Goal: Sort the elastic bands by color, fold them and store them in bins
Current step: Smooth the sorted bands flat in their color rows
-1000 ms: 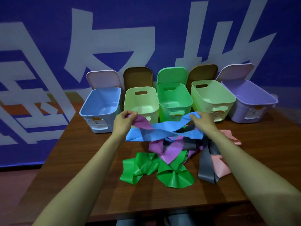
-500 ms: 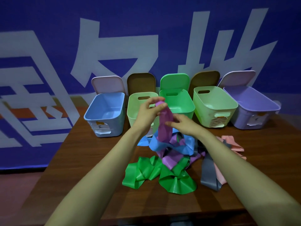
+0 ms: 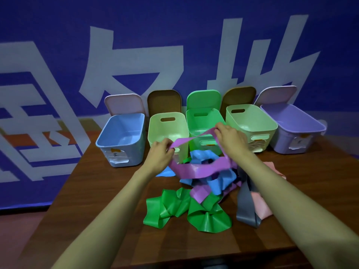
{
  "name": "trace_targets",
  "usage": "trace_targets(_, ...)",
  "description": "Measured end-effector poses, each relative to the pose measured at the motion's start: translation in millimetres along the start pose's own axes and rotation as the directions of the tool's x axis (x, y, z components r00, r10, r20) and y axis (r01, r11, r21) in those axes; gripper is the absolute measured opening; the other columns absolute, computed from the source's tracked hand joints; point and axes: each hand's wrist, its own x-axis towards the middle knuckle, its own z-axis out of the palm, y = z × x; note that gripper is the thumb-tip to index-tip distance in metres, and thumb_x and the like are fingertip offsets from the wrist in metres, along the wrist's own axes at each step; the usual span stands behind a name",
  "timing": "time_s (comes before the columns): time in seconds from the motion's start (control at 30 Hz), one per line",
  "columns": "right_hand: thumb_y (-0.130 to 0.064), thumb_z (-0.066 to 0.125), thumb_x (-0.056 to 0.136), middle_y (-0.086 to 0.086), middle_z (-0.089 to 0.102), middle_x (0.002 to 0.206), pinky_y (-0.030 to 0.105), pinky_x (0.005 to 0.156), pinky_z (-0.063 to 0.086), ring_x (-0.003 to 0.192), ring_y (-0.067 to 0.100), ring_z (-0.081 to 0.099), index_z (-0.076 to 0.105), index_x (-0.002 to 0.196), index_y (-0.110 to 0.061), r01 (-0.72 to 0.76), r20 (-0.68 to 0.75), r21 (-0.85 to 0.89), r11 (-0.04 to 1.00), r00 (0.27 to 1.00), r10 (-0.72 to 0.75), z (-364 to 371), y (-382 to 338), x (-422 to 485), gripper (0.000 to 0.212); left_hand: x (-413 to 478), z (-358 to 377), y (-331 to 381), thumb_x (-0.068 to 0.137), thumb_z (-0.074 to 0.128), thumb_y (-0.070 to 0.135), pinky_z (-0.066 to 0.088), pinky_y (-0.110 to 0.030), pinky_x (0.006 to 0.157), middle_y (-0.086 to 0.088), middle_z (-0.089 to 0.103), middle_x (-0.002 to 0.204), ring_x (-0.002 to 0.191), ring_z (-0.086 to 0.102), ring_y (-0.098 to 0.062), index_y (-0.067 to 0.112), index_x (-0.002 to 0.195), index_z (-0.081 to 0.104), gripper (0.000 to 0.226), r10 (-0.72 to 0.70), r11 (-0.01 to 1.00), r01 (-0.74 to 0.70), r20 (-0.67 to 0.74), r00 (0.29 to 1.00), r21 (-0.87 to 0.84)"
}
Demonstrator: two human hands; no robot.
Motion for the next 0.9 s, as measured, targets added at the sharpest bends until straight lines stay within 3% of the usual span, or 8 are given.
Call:
trace_targets(0.1, -0.029, 0.04, 0.099, 0.013, 0.064, 0.105, 0.035, 0.072, 0.043, 0.093, 0.032, 0.06, 0.055, 0.111, -0.01, -0.034, 0.055, -0.009, 0.999, 0.998, 0.035, 2.4, 7.6, -1.9, 0.027, -3.5, -4.7, 9.2, 0.088, 0.058, 0.006, 0.047, -0.025, 0.066, -0.006, 0.058, 0.089, 0.075, 0.059, -0.018, 0.01, 0.098, 0.048, 0.015, -0.16, 0.804, 0.223, 0.16, 0.974, -0.552)
trace_targets(0.2, -0.022, 0.04, 0.098, 0.017, 0.064, 0.096, 0.033, 0.068, 0.036, 0.086, 0.03, 0.057, 0.059, 0.104, -0.006, -0.211, 0.084, 0.225, 0.951, 0.977, 0.197, 4.1, 16.0, 0.3, 0.025, -3.1, -13.2, 9.8, 0.073, 0.077, 0.018, 0.046, -0.031, 0.069, -0.008, 0.059, 0.093, 0.076, 0.058, -0.019, 0.018, 0.105, 0.05, 0.042, -0.092, 0.749, 0.242, 0.264, 0.96, -0.617)
trace_targets(0.37, -0.012, 0.049, 0.093, 0.006, 0.057, 0.075, 0.025, 0.052, 0.042, 0.067, 0.018, 0.053, 0.061, 0.08, -0.014, -0.451, 0.318, 0.842, 0.295, 0.858, 0.404, -14.8, 13.9, 9.1, 0.018, -0.5, -20.8, 12.2, 0.077, 0.076, 0.013, 0.048, -0.027, 0.077, 0.0, 0.057, 0.105, 0.085, 0.058, -0.013, 0.014, 0.117, 0.047, 0.049, -0.083, 0.874, 0.253, 0.384, 0.919, -0.415)
trace_targets(0.47, -0.013, 0.059, 0.086, 0.006, 0.056, 0.069, 0.026, 0.048, 0.038, 0.057, 0.015, 0.049, 0.066, 0.078, -0.009, -0.435, 0.263, 0.867, 0.243, 0.814, 0.518, -21.8, 23.0, 13.0, 0.011, -2.1, -16.7, -6.1, 0.083, 0.07, 0.012, 0.045, -0.026, 0.072, -0.005, 0.06, 0.09, 0.078, 0.055, -0.015, 0.011, 0.092, 0.056, 0.016, -0.055, 0.967, 0.135, 0.341, 0.938, -0.217)
trace_targets(0.53, -0.02, 0.06, 0.084, 0.007, 0.054, 0.069, 0.03, 0.053, 0.033, 0.06, 0.019, 0.045, 0.063, 0.07, -0.015, -0.463, 0.211, 0.811, 0.359, 0.802, 0.558, -21.4, 33.6, 11.3, 0.015, -7.2, -14.5, -18.5, 0.089, 0.062, 0.01, 0.047, -0.026, 0.075, -0.008, 0.062, 0.081, 0.075, 0.057, -0.016, 0.01, 0.081, 0.06, 0.008, -0.05, 0.889, 0.18, 0.302, 0.952, -0.421)
trace_targets(0.63, -0.023, 0.06, 0.087, 0.003, 0.057, 0.068, 0.025, 0.051, 0.037, 0.056, 0.016, 0.048, 0.064, 0.084, -0.012, -0.59, 0.385, 0.713, 0.379, 0.782, 0.491, -16.5, 42.1, -0.8, 0.012, -11.2, -15.3, -22.4, 0.095, 0.049, 0.007, 0.048, -0.021, 0.067, -0.005, 0.056, 0.074, 0.069, 0.054, -0.015, 0.008, 0.081, 0.059, 0.017, -0.178, 0.583, 0.298, 0.239, 0.955, -0.756)
trace_targets(0.77, -0.015, 0.053, 0.088, -0.006, 0.061, 0.054, 0.017, 0.043, 0.042, 0.043, 0.008, 0.054, 0.061, 0.09, -0.012, -0.658, 0.625, 0.751, 0.049, 0.733, 0.268, -4.7, 39.0, -16.4, 0.009, -4.7, -19.5, -17.6, 0.092, 0.049, 0.01, 0.044, -0.026, 0.058, -0.003, 0.04, 0.065, 0.057, 0.041, -0.013, 0.008, 0.08, 0.054, 0.014, -0.439, 0.164, 0.346, 0.246, 0.864, -0.924)
trace_targets(0.9, -0.014, 0.053, 0.09, -0.001, 0.062, 0.059, 0.021, 0.044, 0.049, 0.052, 0.013, 0.058, 0.058, 0.081, -0.011, -0.654, 0.651, 0.748, -0.111, 0.693, 0.309, 6.2, 33.8, -15.8, 0.011, -7.8, -20.5, -13.0, 0.094, 0.05, 0.013, 0.043, -0.022, 0.042, -0.007, 0.049, 0.066, 0.048, 0.05, -0.012, 0.009, 0.08, 0.056, 0.016, -0.413, 0.348, 0.351, 0.194, 0.89, -0.869)
